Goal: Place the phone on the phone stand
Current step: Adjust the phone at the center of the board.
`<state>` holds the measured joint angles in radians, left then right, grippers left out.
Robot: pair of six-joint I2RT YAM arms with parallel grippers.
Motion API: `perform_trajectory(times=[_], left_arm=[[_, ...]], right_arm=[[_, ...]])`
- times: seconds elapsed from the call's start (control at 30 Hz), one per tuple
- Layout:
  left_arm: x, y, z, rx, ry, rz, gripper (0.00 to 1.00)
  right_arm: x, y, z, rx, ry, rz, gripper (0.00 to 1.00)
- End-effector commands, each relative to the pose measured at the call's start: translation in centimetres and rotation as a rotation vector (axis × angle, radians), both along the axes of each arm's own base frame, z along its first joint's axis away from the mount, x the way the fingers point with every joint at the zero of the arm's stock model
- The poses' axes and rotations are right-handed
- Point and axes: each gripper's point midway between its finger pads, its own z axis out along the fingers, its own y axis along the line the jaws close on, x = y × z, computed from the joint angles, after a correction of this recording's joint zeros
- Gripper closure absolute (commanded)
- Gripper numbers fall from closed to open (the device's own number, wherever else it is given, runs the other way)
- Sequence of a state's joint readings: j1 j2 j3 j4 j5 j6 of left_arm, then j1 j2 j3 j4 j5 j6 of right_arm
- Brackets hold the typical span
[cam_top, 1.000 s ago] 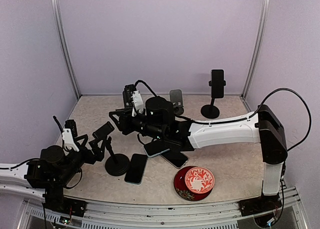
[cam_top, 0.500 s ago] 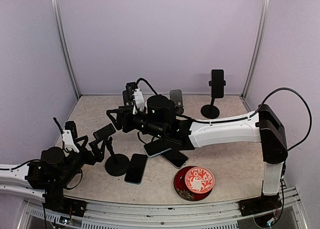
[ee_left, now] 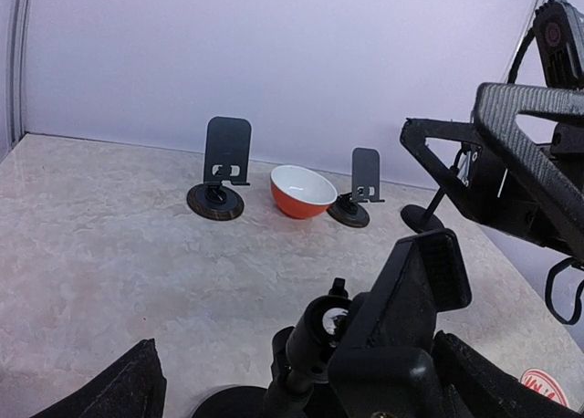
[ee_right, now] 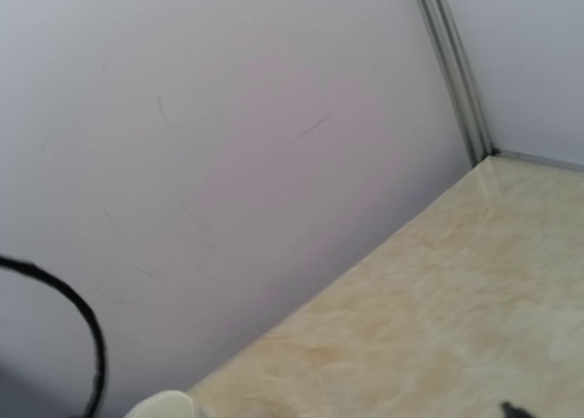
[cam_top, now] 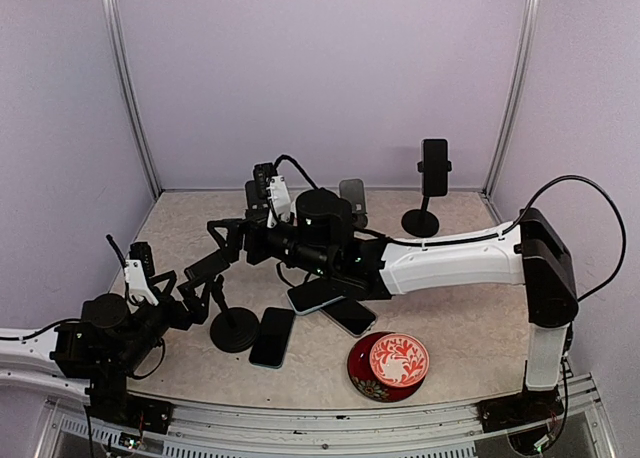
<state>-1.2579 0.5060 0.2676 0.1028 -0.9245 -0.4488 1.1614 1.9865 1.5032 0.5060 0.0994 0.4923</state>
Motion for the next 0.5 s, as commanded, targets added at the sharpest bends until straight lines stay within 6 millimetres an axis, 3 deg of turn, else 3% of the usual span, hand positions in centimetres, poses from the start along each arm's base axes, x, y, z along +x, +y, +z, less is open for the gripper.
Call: perform_trajectory(times=[0.0, 0.27, 0.47], left_arm=[[0.0, 0.7, 0.6, -0.044, -0.018, 0.01, 0.01], [-0.1, 1.0, 0.7, -0.059, -0.02, 0.011, 0.01], [-0.2, 0.6, 0.8, -0.057, -0.019, -0.01, 0.01]], right_arm=[[0.1, -2.0, 2.9, 0.021, -0.037, -0.035, 0.0], [-0.9, -6.4, 4.3, -0.044, -0.131, -0.091, 0.0], [-2.0, -12.4, 3.7, -0.154, -0.161, -0.173, 0.0]])
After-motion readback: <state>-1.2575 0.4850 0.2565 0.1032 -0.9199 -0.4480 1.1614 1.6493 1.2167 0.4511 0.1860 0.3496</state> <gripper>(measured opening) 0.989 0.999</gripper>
